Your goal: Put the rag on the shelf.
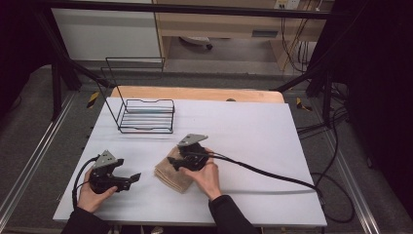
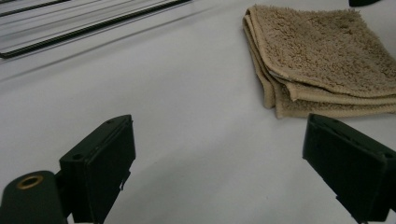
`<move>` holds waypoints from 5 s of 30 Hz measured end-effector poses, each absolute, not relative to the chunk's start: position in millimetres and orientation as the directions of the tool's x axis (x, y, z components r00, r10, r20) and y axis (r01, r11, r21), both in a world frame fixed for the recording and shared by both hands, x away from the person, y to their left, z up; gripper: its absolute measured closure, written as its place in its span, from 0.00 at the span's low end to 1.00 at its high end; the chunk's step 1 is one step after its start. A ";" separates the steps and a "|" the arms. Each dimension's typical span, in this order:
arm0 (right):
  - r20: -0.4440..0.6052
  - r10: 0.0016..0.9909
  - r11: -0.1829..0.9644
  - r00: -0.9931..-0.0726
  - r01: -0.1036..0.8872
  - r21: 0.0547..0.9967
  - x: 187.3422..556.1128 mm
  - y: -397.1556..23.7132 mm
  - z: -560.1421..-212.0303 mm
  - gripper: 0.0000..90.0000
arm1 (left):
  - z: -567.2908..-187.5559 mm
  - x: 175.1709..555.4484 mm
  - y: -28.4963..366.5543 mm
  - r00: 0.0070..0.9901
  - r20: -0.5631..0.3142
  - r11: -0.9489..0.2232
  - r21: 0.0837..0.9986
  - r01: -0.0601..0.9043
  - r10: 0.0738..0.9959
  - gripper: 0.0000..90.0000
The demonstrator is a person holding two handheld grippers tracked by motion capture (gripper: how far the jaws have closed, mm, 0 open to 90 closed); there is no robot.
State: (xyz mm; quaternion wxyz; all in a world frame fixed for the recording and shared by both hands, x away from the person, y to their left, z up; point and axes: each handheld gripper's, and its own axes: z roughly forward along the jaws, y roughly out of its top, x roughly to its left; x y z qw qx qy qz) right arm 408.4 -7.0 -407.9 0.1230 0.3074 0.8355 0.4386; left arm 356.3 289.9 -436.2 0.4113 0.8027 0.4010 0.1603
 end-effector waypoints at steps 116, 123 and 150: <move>0.283 0.671 0.377 -0.686 0.643 0.666 450.4 -70.2 -451.3 0.86 | -453.6 389.0 171.8 0.483 -0.216 -0.202 0.711 0.673 0.848 0.88; 0.298 0.672 0.370 -0.677 0.657 0.657 450.8 -70.3 -450.4 0.93 | -453.9 389.1 172.7 0.494 -0.215 -0.209 0.715 0.667 0.842 0.88; 0.222 0.672 0.309 -0.707 0.540 0.783 415.1 -83.2 -407.7 0.96 | -421.8 375.4 180.2 0.554 -0.247 -0.149 0.806 0.573 0.795 0.91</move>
